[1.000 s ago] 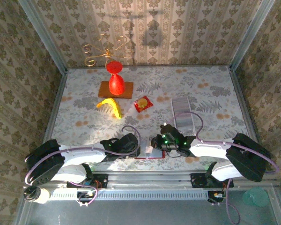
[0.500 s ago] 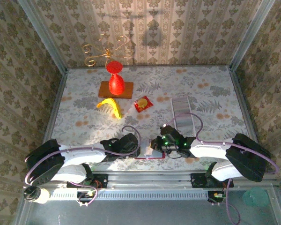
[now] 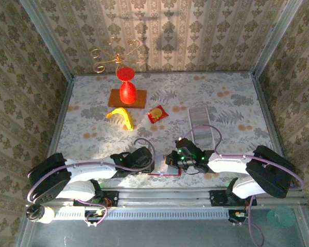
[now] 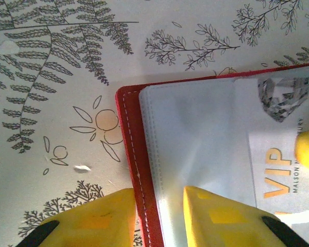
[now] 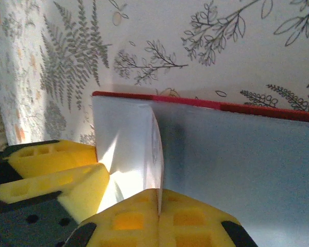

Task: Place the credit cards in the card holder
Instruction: Insert the credit card into the card slot.

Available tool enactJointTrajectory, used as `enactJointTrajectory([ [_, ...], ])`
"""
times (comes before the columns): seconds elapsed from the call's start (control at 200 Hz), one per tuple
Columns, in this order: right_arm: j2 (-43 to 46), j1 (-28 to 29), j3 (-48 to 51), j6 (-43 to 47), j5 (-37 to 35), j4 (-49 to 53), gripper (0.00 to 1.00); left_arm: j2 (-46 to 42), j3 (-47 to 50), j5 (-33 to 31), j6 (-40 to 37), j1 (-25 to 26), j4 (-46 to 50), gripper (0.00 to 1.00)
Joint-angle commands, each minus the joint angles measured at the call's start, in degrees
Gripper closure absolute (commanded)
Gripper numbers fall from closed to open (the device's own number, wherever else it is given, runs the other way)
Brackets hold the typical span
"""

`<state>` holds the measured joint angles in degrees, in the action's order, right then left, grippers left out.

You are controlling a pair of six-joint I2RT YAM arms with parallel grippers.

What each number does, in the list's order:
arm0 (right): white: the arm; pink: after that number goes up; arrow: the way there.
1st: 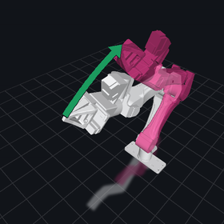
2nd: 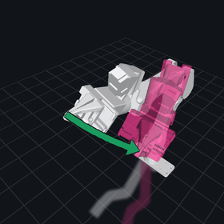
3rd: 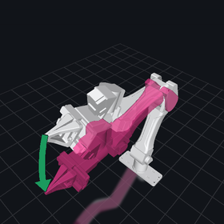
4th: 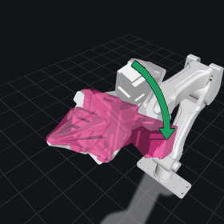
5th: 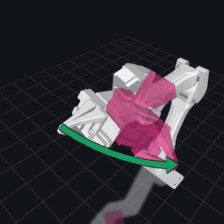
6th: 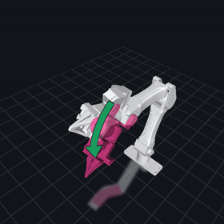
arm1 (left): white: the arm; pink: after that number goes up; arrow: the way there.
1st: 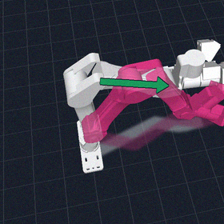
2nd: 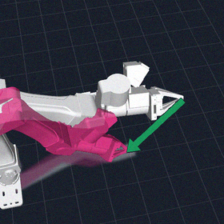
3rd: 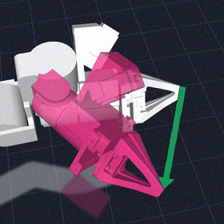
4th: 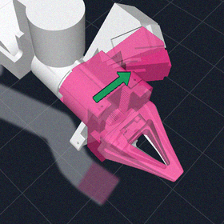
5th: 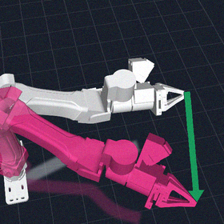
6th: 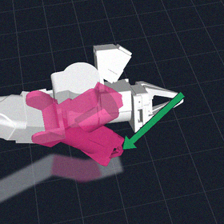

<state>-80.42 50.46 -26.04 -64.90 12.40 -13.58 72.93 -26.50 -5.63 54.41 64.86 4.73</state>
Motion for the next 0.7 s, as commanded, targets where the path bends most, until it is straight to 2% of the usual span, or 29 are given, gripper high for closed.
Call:
enactJointTrajectory([
  [0.0, -2.17, 0.32, -0.76, 1.39, 1.91, 3.46, 0.94, -0.08, 0.22, -0.24, 0.87, 0.62, 0.59, 0.70],
  [0.3, -1.06, -0.27, -2.47, 3.50, 0.27, 8.86, 0.75, 0.10, 0.40, -0.14, 0.96, 0.71, 0.37, 0.70],
  [0.7, -3.39, -0.21, -4.75, 5.06, 0.99, 9.46, 0.77, 0.35, 0.66, -0.09, 1.22, 0.88, -0.14, 0.71],
])
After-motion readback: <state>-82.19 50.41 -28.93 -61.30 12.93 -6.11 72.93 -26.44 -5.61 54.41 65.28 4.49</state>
